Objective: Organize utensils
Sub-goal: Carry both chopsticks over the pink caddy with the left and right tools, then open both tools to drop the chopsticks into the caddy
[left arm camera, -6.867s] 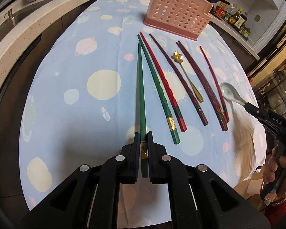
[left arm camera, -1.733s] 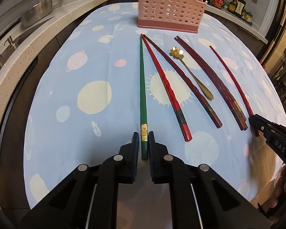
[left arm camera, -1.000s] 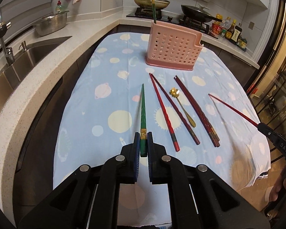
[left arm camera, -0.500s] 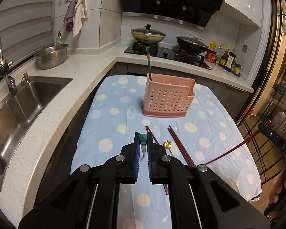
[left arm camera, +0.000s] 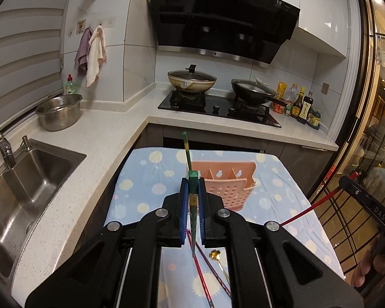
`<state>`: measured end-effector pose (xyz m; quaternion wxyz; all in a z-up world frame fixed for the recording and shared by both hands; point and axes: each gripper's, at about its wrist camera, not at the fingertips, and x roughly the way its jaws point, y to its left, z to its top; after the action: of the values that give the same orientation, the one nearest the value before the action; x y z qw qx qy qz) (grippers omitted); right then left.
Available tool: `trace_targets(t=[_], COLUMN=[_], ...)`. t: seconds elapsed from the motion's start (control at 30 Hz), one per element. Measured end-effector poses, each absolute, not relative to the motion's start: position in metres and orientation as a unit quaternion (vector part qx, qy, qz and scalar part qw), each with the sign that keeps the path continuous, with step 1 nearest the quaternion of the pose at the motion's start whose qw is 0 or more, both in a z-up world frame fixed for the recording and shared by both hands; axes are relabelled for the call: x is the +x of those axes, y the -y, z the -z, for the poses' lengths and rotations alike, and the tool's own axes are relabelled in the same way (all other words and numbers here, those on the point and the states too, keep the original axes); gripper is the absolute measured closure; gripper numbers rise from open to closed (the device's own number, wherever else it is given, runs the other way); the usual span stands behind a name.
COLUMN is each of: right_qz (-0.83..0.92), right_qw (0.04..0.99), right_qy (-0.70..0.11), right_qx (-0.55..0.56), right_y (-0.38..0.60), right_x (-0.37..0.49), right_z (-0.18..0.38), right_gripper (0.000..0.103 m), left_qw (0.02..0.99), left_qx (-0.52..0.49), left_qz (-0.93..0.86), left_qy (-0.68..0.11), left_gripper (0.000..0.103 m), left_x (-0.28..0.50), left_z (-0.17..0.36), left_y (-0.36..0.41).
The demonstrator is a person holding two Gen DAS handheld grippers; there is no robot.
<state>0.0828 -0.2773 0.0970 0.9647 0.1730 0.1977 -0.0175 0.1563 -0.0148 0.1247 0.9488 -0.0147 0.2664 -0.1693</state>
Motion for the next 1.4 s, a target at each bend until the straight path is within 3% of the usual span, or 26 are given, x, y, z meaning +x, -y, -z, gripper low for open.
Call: trace_targets(t=[0.3, 0.5, 1.2, 1.33, 1.37, 1.4], right_qz=[0.024, 0.025, 0.036, 0.045, 0.044, 0.045], right_qw=[0.973, 0.974, 0.953, 0.954, 0.955, 0.955], right_qy=[-0.145, -0.148, -0.248, -0.245, -0.243, -0.241], right_qx=[0.179, 0.171, 0.168, 0.166, 0.167, 0.167], right_y=[0.281, 0.27, 0.266, 0.266, 0.266, 0.265], right_x=[0.149, 0.192, 0.261, 0.259, 0.257, 0.256], right_z=[-0.137, -0.14, -0.058, -0.058, -0.058, -0.059], right_gripper=[0.097, 0.096, 0.096, 0.083, 0.079, 0.072], left_qw=[0.961, 0.967, 0.954, 0.953, 0.953, 0.953], left_qx=[-0.024, -0.028, -0.019, -0.019, -0.019, -0.02], left_qz=[0.185, 0.176, 0.155, 0.146, 0.142, 0.138], left_qy=[-0.203, -0.18, -0.257, -0.266, -0.269, -0.27], left_gripper=[0.096, 0.096, 0.096, 0.092, 0.087, 0.076], left_x=[0.205, 0.243, 0.321, 0.323, 0.324, 0.323], left_z=[-0.181, -0.192, -0.116, -0.11, -0.109, -0.108], left_y=[0.047, 0.063, 0.081, 0.081, 0.081, 0.08])
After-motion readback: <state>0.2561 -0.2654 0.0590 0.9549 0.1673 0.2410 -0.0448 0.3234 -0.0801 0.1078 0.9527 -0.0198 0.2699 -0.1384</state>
